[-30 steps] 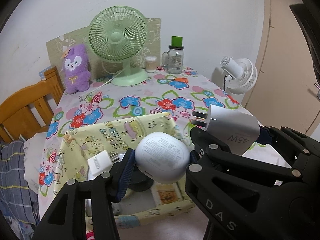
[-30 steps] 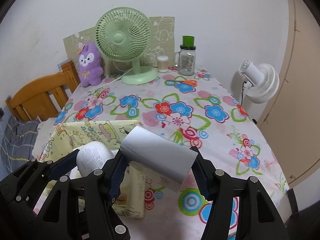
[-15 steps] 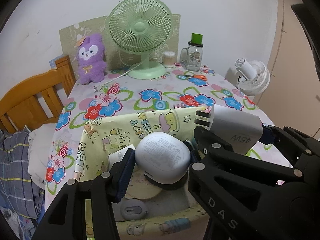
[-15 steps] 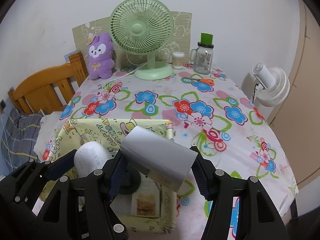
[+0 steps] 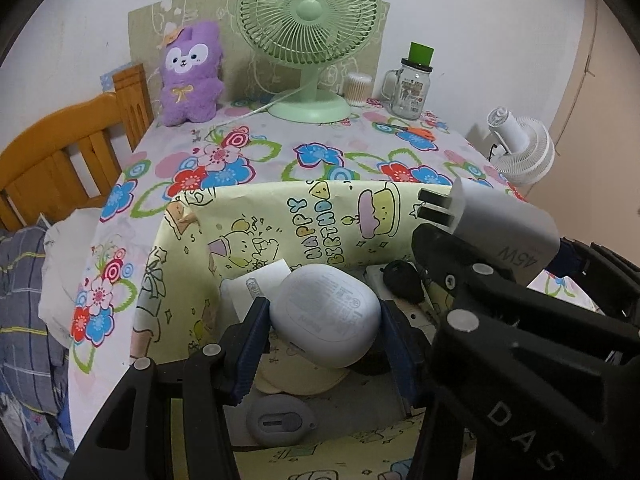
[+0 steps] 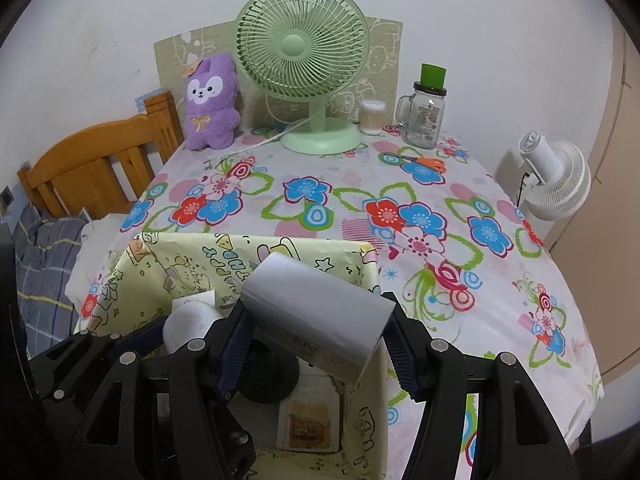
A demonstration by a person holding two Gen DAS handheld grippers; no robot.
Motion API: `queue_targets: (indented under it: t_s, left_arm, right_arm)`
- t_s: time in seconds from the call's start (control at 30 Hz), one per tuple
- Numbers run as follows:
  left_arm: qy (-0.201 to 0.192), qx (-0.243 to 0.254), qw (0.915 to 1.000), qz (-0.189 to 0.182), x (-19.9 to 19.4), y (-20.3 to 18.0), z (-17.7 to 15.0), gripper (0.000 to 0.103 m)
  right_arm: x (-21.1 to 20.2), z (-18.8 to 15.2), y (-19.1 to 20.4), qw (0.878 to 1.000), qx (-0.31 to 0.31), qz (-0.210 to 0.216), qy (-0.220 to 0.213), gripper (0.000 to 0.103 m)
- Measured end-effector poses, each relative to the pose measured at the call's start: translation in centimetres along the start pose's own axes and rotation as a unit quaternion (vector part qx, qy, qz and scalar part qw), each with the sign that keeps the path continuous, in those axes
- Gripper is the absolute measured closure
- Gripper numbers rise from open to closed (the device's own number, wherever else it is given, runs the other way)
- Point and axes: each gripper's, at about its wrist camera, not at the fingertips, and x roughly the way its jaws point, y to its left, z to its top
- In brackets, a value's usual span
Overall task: Organize rigid objects
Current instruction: 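Lower the round case into the box with the left tool while the right tool lowers the charger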
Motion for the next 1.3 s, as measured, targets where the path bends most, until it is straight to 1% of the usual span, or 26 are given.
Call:
queue_targets:
  t_s: [0.13,0.23,0.33,0.4,0.5,0.53,0.57,0.6,0.63,0.73,0.83,1.07,1.2,1.27,1.3]
  left_arm:
    - [0.013,-0.011,0.9997,-0.017,0.4,0.4,0.0,0.045]
    - [0.013,-0.017,0.9989,-0.042,0.0,0.4,0.1,0.036]
    - [0.014,-0.016,0.9985,-0.050,-0.3,0.3,0.2,0.032]
    - [0.007,-0.009,0.9989,-0.046,-0.6,0.0,0.1,0.029]
    - [-0.012,0.005,0.9998,-0.015,-1.1,-0.4,0.2,0.028]
    - [-0.016,0.008,0.9998,-0.006,-1.1,-0.4,0.2,0.027]
    - [-0.020,0.009,0.9997,0.011,-1.2,-0.4,0.2,0.022]
    - [-0.022,0.011,0.9994,0.025,-1.1,-0.3,0.2,0.021]
    - [-0.022,0.012,0.9992,0.030,-1.0,-0.2,0.2,0.021]
    - [-0.011,0.007,0.9994,0.032,-0.5,0.3,0.0,0.021]
    - [-0.015,0.015,0.9987,0.047,-0.5,0.4,-0.1,0.021]
    - [-0.015,0.014,0.9985,0.051,-0.4,0.5,0.0,0.021]
    - [-0.012,0.014,0.9987,0.047,-0.5,0.5,0.0,0.020]
    - [-0.012,0.012,0.9989,0.043,-0.7,0.4,-0.1,0.019]
    - [-0.012,0.011,0.9990,0.041,-0.8,0.3,-0.1,0.018]
  right_arm:
    - [0.2,0.1,0.2,1.000,-0.004,-0.001,0.000,0.038]
    - [0.5,0.0,0.5,1.000,-0.007,0.000,0.002,0.038]
    - [0.7,0.1,0.6,1.000,-0.001,0.017,0.010,0.038]
    - [0.8,0.0,0.6,1.000,-0.001,0.021,0.011,0.038]
    - [1.2,0.0,0.7,0.999,-0.005,0.031,0.018,0.038]
    - [1.4,0.0,0.7,0.999,-0.006,0.036,0.021,0.038]
    - [1.6,-0.1,0.7,0.999,-0.005,0.041,0.025,0.038]
    - [1.8,-0.1,0.8,0.999,-0.005,0.045,0.030,0.038]
    - [2.0,0.0,0.8,0.998,-0.006,0.046,0.033,0.038]
    - [2.6,-0.1,1.2,0.998,-0.012,0.050,0.042,0.038]
    - [3.2,-0.3,1.4,0.997,-0.011,0.060,0.052,0.038]
    - [3.5,-0.2,1.6,0.996,-0.014,0.064,0.054,0.038]
    - [3.5,-0.1,1.6,0.997,-0.015,0.061,0.053,0.035]
    - [3.4,-0.1,1.5,0.997,-0.019,0.057,0.050,0.032]
    - [3.2,-0.2,1.5,0.997,-0.021,0.055,0.048,0.029]
